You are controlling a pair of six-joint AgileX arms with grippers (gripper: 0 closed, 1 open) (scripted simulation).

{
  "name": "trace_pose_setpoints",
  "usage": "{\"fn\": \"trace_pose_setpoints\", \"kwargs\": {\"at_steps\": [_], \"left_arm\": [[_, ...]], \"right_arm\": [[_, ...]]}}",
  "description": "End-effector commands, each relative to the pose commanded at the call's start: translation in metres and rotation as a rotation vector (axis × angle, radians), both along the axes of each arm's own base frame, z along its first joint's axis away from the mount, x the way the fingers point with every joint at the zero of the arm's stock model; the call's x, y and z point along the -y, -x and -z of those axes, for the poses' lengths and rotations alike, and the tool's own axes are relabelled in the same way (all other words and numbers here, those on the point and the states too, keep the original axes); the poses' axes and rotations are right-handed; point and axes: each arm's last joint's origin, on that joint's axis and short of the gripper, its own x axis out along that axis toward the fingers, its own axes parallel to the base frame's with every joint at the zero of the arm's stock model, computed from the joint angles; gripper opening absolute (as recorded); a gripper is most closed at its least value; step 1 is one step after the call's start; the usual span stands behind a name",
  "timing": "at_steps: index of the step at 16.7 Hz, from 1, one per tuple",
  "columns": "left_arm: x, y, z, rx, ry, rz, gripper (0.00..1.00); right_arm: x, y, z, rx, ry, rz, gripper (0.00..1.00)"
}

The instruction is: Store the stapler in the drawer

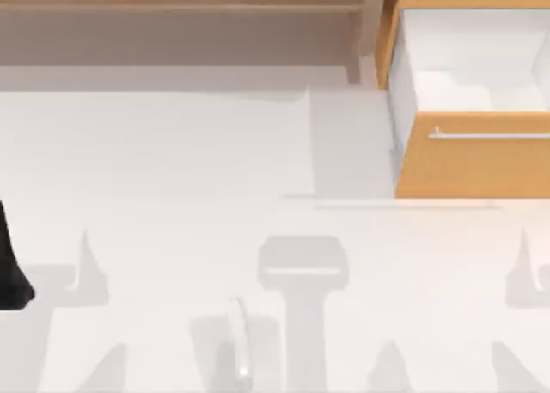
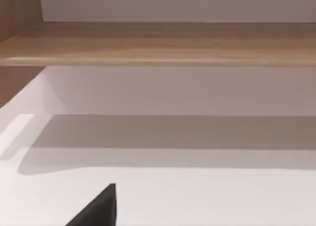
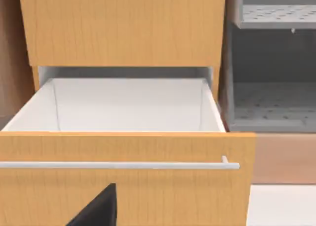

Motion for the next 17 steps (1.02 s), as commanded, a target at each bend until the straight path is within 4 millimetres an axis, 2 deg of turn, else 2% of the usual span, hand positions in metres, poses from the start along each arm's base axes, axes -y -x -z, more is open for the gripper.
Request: {"fn": "trace_pose_setpoints", "kwargs": {"at_steps": [4,9,13,17], "left_arm": [[0.000,0.000,0.000,0.000,0.000,0.000,1.00],[0.000,0.000,0.000,0.000,0.000,0.000,1.00],[0.000,0.000,0.000,0.000,0.000,0.000,1.00],[0.000,0.000,0.000,0.000,0.000,0.000,1.00]], "right_arm": [[-0.001,0.000,-0.003,-0.016,-0.008,-0.017,1.00],[-0.014,-0.007,-0.027,-0.190,-0.076,-0.156,1.00],[-0.035,-0.025,-0.046,-0.497,-0.163,-0.307,1.00],[-0.073,-0.054,-0.057,-0.918,-0.232,-0.404,1.00]]}}
